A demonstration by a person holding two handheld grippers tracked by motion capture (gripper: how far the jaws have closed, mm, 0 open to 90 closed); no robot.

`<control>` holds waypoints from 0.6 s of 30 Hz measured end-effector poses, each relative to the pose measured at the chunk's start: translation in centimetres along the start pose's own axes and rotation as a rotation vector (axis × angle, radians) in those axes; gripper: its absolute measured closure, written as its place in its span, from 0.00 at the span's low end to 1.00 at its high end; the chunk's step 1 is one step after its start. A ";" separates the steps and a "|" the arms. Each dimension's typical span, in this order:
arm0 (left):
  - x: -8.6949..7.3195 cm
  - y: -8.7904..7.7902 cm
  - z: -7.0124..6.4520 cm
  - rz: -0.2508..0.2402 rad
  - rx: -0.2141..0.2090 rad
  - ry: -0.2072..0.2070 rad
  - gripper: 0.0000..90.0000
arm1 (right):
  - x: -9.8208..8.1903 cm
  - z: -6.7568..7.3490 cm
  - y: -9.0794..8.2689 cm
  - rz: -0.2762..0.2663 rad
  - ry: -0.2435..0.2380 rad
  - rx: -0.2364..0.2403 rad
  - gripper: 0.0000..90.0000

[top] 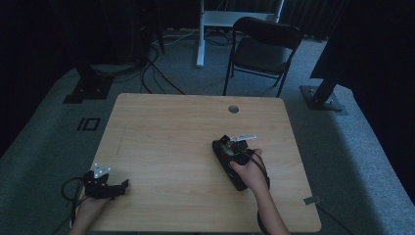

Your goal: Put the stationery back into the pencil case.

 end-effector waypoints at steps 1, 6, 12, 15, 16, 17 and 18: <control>0.0 0.0 0.0 0.000 0.000 0.000 0.00 | 0.0 -0.1 0.0 0.001 -0.006 -0.008 0.57; 0.0 0.0 0.0 0.000 0.000 0.000 0.00 | 0.0 -0.2 0.3 0.013 -0.002 -0.004 0.57; 0.0 0.0 0.0 0.000 0.000 0.000 0.00 | 0.0 0.0 0.8 0.044 0.001 -0.002 0.57; 0.0 0.0 0.0 0.000 0.000 0.000 0.00 | 0.1 0.0 1.0 0.051 0.005 -0.005 0.57; 0.0 0.0 0.0 0.000 0.000 0.000 0.00 | 0.2 0.0 1.1 0.060 -0.001 -0.010 0.57; 0.0 0.0 0.0 0.000 0.000 0.000 0.00 | 0.2 0.0 1.2 0.065 0.005 -0.012 0.57; 0.0 0.0 0.0 0.000 0.000 0.000 0.00 | 0.3 -0.1 1.3 0.075 0.000 -0.019 0.57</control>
Point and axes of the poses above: each handheld gripper's, and its own axes: y roughly forward along the jaws, x roughly out of its top, z roughly to its left, the point moved 4 cm from there along y, roughly forward along the jaws, and after that the axes turned 6 degrees about x, right-handed, at the moved point
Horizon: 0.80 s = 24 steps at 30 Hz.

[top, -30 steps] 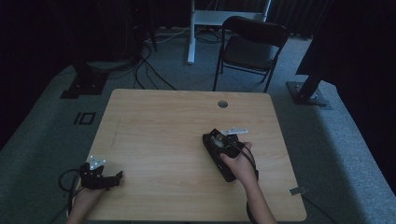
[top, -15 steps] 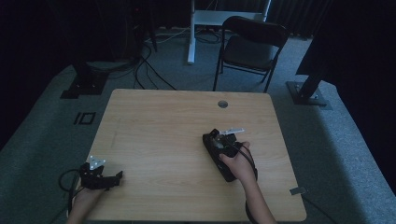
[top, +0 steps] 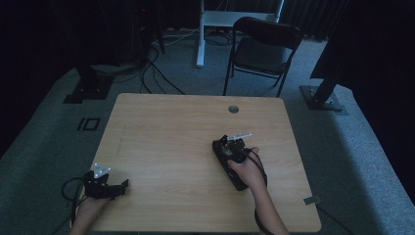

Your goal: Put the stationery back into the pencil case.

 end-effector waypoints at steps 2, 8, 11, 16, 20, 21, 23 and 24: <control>0.0 0.0 0.0 0.000 0.000 0.000 0.00 | 0.0 -0.1 0.2 0.012 0.011 0.001 0.57; 0.0 0.0 0.0 0.000 0.000 0.000 0.00 | 0.1 -0.3 0.5 0.028 0.019 -0.002 0.57; 0.0 0.0 0.0 0.000 0.000 0.000 0.00 | 0.1 -0.3 0.6 0.042 0.014 -0.001 0.56; 0.0 0.0 0.0 0.000 0.000 0.000 0.00 | 0.0 -0.5 0.8 0.062 0.027 0.010 0.56; 0.0 0.0 0.0 0.000 0.000 0.000 0.00 | 0.1 -0.6 0.8 0.063 0.034 0.010 0.56; 0.0 0.0 0.0 0.000 0.000 0.000 0.00 | 0.1 -0.6 0.8 0.064 0.037 0.010 0.56; 0.0 0.0 0.0 0.000 0.000 0.000 0.00 | 0.1 -0.6 0.7 0.061 0.047 0.022 0.55; 0.0 0.0 0.0 0.000 -0.001 0.000 0.00 | 0.1 -0.6 0.7 0.063 0.048 0.025 0.55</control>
Point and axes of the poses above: each handheld gripper's, and its own axes: y roughly forward along the jaws, x roughly out of its top, z roughly to its left, the point moved 4 cm from there along y, roughly forward along the jaws, and after that the axes turned 6 degrees about x, right-handed, at the moved point
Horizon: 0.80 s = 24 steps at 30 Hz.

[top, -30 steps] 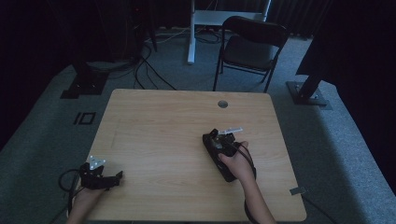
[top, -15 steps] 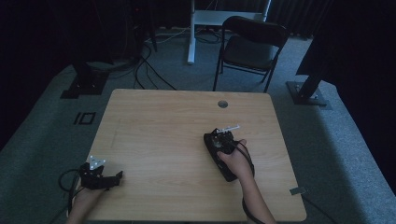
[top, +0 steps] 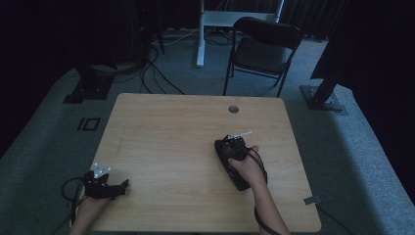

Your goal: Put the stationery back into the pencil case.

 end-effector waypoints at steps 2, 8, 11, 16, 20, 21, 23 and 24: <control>0.0 0.0 0.0 0.000 0.000 0.000 0.00 | 0.1 0.0 -0.2 -0.011 0.002 0.005 0.54; 0.0 0.0 0.0 0.001 0.000 0.000 0.00 | 0.2 0.0 -1.0 -0.048 0.004 0.018 0.53; 0.0 0.0 0.0 0.000 0.000 0.000 0.00 | 0.2 -0.1 -1.5 -0.069 -0.001 0.030 0.52; 0.0 0.0 0.0 0.000 0.001 0.000 0.00 | 0.3 -0.1 -2.4 -0.121 -0.022 0.040 0.48; 0.0 0.0 0.0 0.000 0.000 0.000 0.00 | 0.2 -0.1 -3.0 -0.150 -0.032 0.057 0.46; 0.0 0.0 0.0 0.000 0.000 0.000 0.00 | 0.1 -0.1 -3.2 -0.156 -0.040 0.058 0.46; 0.0 0.0 0.0 0.000 0.000 0.000 0.00 | 0.1 0.0 -3.7 -0.180 -0.040 0.070 0.45; 0.0 0.0 0.0 0.000 0.000 0.000 0.00 | 0.0 0.1 -4.0 -0.185 -0.040 0.079 0.45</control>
Point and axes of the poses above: each handheld gripper's, and its own axes: y roughly forward along the jaws, x roughly out of its top, z roughly to its left, the point moved 4 cm from there along y, roughly forward along the jaws, and after that the axes turned 6 degrees about x, right-handed, at the moved point
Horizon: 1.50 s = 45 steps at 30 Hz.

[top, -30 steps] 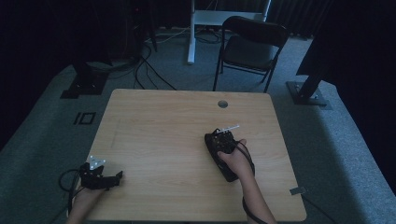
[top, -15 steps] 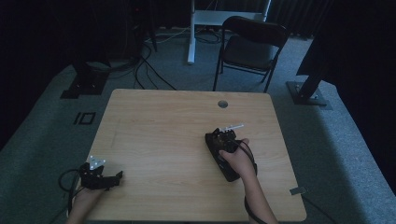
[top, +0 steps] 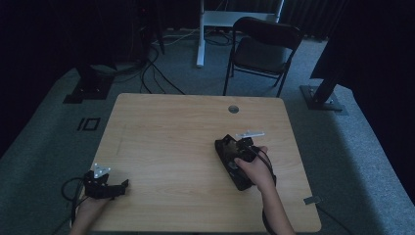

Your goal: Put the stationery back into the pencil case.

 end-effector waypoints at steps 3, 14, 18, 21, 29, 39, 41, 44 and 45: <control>0.0 0.0 0.0 0.001 0.000 0.000 0.00 | 0.1 0.2 -0.7 -0.026 -0.012 0.012 0.44; 0.0 0.0 0.0 0.001 0.000 0.000 0.00 | 0.3 -1.0 -3.0 -0.139 -0.011 -0.005 0.33; 0.0 0.0 0.0 0.001 0.000 0.000 0.00 | 0.1 -1.4 -3.5 -0.155 -0.017 -0.011 0.32; 0.0 0.0 0.0 0.001 0.000 0.000 0.00 | -0.1 -1.9 -4.1 -0.172 -0.021 -0.021 0.32; 0.0 0.0 0.0 0.000 0.000 0.000 0.00 | -0.6 -3.0 -5.1 -0.203 -0.013 -0.035 0.30; 0.0 0.0 0.0 0.000 0.000 0.000 0.00 | -2.0 -5.4 -5.8 -0.257 0.032 -0.079 0.29; 0.0 0.0 0.0 0.000 0.000 0.000 0.00 | -2.1 -5.6 -5.8 -0.257 0.034 -0.083 0.29; 0.0 0.0 0.0 0.000 0.000 0.000 0.00 | -2.8 -6.4 -6.0 -0.255 0.037 -0.092 0.29; 0.0 0.0 0.0 0.000 0.001 0.000 0.00 | -3.0 -6.6 -6.0 -0.254 0.040 -0.097 0.28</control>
Point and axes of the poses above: each handheld gripper's, and its own axes: y roughly forward along the jaws, x roughly out of its top, z roughly to its left, the point moved 4 cm from there along y, roughly forward along the jaws, and after that the axes turned 6 degrees about x, right-handed, at the moved point
